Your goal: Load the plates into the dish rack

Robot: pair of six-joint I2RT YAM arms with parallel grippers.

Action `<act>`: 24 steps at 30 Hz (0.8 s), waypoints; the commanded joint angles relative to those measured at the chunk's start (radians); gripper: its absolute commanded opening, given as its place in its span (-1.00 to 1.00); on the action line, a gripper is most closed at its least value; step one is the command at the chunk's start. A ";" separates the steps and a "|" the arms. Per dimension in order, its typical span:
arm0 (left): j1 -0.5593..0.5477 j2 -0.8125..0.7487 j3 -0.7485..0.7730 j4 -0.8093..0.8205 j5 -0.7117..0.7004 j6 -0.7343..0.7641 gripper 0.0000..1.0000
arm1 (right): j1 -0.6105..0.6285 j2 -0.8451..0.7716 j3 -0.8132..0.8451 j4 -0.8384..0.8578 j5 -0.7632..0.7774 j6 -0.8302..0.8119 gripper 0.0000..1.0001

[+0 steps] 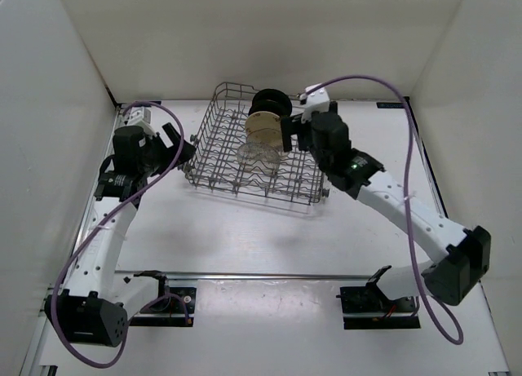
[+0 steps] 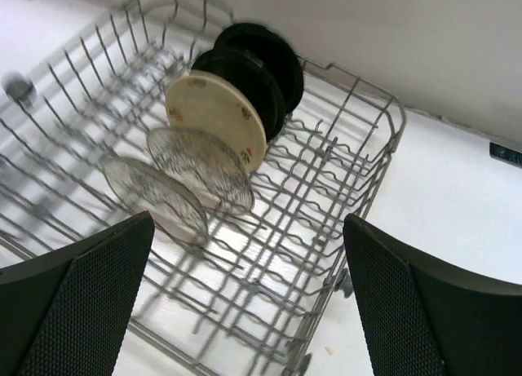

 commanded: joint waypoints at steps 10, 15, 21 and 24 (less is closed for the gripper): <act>-0.122 -0.071 -0.058 -0.006 -0.269 0.101 1.00 | -0.030 0.074 0.508 -0.887 -0.142 0.485 1.00; -0.177 -0.071 0.002 -0.041 -0.287 0.110 1.00 | -0.030 0.075 0.619 -0.976 -0.162 0.519 1.00; -0.208 -0.062 0.002 -0.063 -0.310 0.099 1.00 | -0.030 -0.020 0.515 -0.943 -0.136 0.528 1.00; -0.217 -0.080 -0.019 -0.072 -0.321 0.099 1.00 | -0.030 -0.034 0.498 -0.918 -0.156 0.517 1.00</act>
